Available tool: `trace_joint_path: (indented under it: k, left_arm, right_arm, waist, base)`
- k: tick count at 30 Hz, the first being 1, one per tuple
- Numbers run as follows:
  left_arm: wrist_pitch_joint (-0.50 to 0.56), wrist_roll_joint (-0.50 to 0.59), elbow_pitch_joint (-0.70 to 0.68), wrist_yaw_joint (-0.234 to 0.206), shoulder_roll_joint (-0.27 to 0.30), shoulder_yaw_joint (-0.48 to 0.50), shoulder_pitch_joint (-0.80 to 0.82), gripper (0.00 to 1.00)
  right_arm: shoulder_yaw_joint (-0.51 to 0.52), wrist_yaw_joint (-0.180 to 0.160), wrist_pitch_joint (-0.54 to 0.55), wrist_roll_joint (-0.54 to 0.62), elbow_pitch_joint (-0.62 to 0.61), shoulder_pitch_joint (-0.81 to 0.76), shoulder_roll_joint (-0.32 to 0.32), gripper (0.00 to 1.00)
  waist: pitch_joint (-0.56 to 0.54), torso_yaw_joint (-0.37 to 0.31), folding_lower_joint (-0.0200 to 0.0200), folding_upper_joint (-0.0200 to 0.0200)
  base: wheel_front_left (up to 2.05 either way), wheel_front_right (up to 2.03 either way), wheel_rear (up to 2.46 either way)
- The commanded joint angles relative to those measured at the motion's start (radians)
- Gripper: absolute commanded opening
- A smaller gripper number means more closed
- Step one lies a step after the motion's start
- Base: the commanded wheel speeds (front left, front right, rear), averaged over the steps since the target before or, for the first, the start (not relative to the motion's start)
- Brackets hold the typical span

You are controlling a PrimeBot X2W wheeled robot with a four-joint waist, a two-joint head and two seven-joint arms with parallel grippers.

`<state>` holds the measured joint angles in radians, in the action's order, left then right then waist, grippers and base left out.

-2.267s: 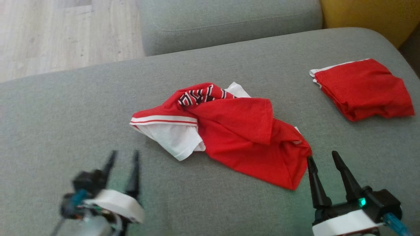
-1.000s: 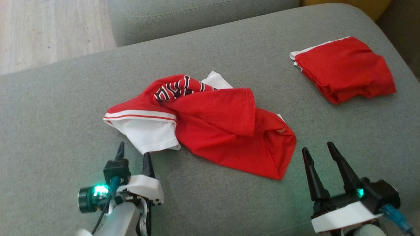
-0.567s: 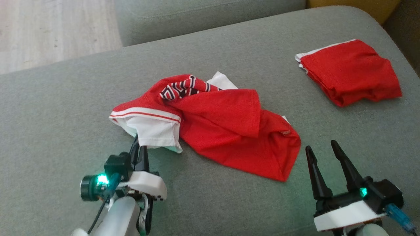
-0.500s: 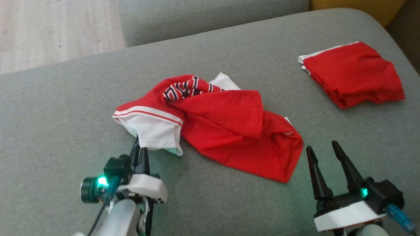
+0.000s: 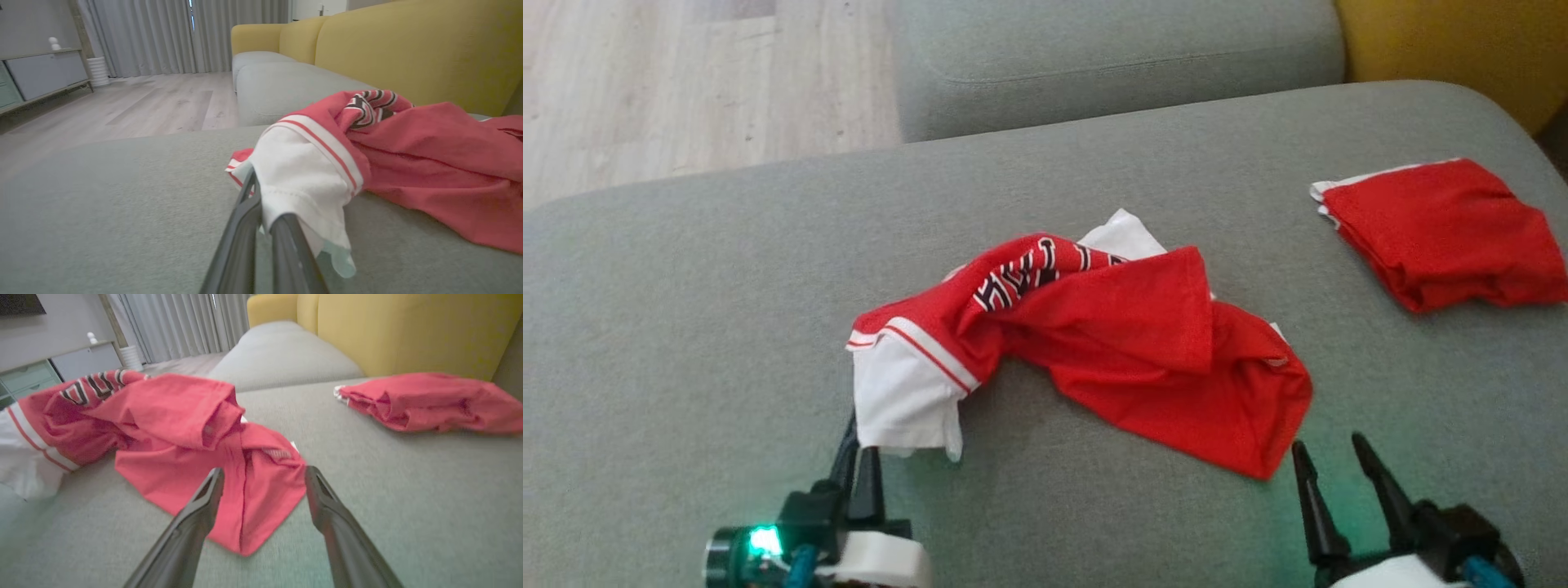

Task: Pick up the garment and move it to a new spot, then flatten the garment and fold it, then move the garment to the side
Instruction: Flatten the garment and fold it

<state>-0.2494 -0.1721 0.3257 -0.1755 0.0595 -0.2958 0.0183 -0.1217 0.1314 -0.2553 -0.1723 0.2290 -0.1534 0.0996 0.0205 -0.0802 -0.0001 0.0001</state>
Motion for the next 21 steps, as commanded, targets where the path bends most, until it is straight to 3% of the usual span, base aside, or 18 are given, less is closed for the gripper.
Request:
trace_joint_path:
  k: [1, 11, 21]
  left_arm:
    - [-0.012, 0.011, -0.042, -0.004, 0.017, 0.045, 0.032, 0.00]
    - [-0.012, 0.046, -0.104, 0.009, 0.052, 0.097, 0.053, 0.00]
    - [-0.012, 0.057, -0.103, 0.030, 0.029, 0.085, 0.074, 0.00]
  right_arm:
    - [-0.016, -0.001, -0.006, 0.004, -0.015, 0.024, -0.004, 1.00]
    - [-0.110, -0.001, -0.006, -0.064, 0.091, 0.128, 0.003, 1.00]
    - [-0.251, -0.001, 0.000, -0.241, 0.284, 0.335, 0.067, 1.00]
  waist:
    - [0.000, 0.013, 0.0001, -0.0001]
    - [0.014, 0.076, 0.0001, -0.0001]
    - [0.023, 0.144, 0.0001, -0.0001]
  base:
    - [0.00, 0.00, 0.00]
    - [0.00, 0.00, 0.00]
    - [0.00, 0.00, 0.00]
